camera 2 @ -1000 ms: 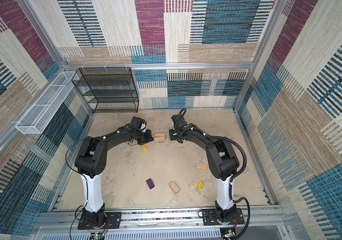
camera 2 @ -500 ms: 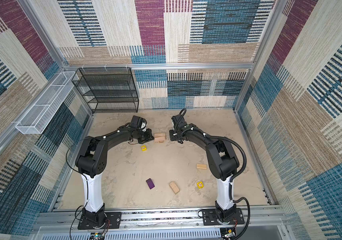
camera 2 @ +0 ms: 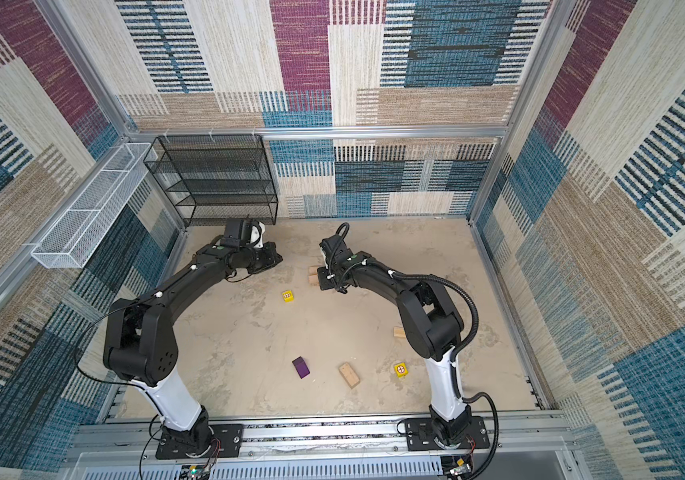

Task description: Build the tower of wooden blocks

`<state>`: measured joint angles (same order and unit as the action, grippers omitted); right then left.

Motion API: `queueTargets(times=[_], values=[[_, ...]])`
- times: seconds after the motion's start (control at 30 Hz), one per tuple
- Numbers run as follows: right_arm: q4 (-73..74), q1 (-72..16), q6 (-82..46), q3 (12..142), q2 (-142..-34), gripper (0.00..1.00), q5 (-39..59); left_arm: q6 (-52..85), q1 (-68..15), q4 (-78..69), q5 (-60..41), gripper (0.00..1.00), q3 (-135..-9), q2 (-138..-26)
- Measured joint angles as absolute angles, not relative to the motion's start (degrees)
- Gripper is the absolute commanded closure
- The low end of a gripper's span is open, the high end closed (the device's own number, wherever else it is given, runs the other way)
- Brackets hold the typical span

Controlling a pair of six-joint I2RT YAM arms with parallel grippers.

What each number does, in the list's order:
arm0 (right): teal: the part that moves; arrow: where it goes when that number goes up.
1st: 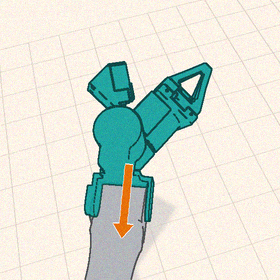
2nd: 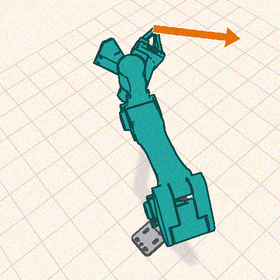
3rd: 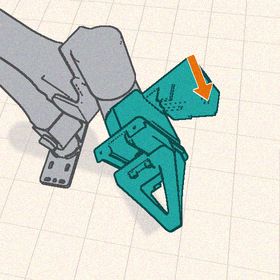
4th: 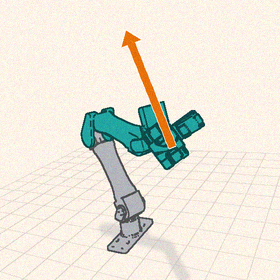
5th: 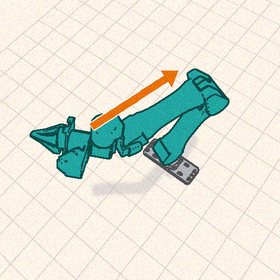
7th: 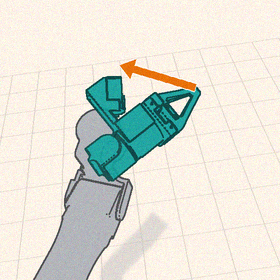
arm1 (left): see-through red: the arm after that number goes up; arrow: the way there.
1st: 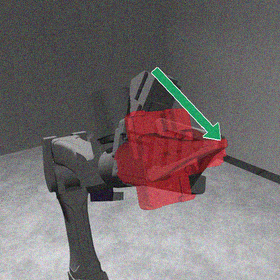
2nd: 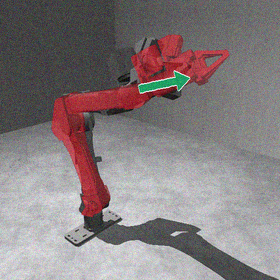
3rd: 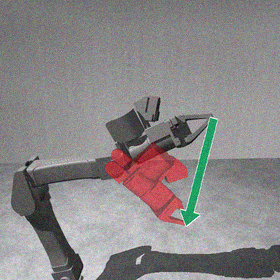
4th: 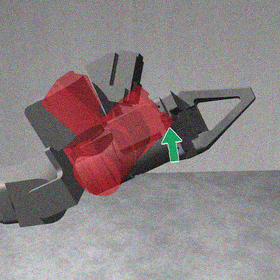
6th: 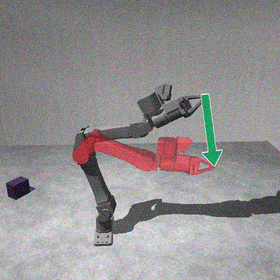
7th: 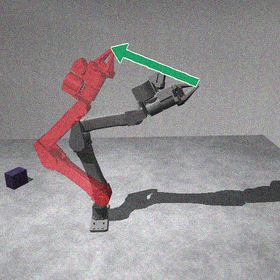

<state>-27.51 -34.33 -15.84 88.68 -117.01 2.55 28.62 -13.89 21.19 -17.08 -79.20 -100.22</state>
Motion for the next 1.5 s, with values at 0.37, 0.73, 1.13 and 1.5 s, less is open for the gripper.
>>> queueTargets(times=[0.37, 0.73, 1.13, 1.5], values=[[-27.9, -34.4, -19.0, 92.9, -122.0, 1.0, 4.9, 26.9, -12.2, 21.4, -18.4, 0.98, -78.7, -97.8], [-27.9, -34.4, -19.9, 96.1, -124.0, 1.0, 7.6, 26.9, -12.1, 21.4, -19.9, 0.98, -78.7, -98.0], [-28.6, -35.3, -20.0, 96.8, -124.3, 1.0, 8.5, 26.8, -11.8, 21.4, -19.8, 0.98, -78.6, -97.0], [-30.0, -35.4, -20.0, 99.6, -126.9, 1.0, 9.5, 26.9, -11.7, 21.4, -19.8, 0.98, -78.4, -96.9]])
